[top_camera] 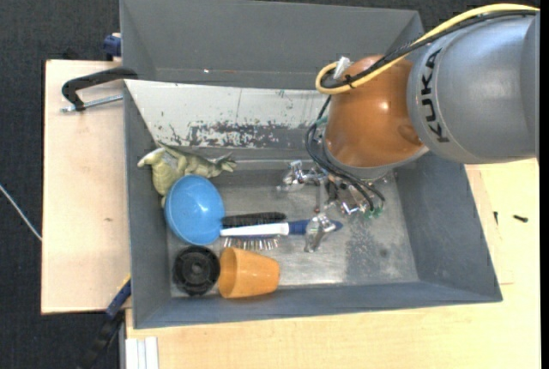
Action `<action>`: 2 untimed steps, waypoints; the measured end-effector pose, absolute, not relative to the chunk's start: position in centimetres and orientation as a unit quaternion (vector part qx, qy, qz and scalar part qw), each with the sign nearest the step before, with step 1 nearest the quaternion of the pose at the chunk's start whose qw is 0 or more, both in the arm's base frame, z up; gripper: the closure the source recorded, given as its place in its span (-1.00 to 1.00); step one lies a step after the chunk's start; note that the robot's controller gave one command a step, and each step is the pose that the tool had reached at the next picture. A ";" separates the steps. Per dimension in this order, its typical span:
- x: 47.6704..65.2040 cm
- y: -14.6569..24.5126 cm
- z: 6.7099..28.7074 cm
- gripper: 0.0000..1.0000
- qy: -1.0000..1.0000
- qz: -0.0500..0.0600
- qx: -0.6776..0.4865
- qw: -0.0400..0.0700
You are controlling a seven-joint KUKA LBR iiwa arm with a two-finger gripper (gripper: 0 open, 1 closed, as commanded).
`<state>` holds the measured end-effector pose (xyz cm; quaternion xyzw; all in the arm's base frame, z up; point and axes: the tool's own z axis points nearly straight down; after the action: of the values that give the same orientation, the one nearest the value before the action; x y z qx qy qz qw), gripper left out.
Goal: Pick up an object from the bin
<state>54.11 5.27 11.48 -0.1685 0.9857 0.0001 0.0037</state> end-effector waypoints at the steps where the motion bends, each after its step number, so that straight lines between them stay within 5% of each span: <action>1: 54.4 8.5 7.1 -1.00 0.987 0.000 -0.163 0.002; 2: 54.6 8.5 7.4 -1.00 0.987 0.000 -0.163 0.002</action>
Offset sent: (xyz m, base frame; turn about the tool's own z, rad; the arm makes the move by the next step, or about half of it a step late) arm 0.0009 0.0300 -0.0448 0.0117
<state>54.56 8.49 7.36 -0.1628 0.9867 0.0000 0.0023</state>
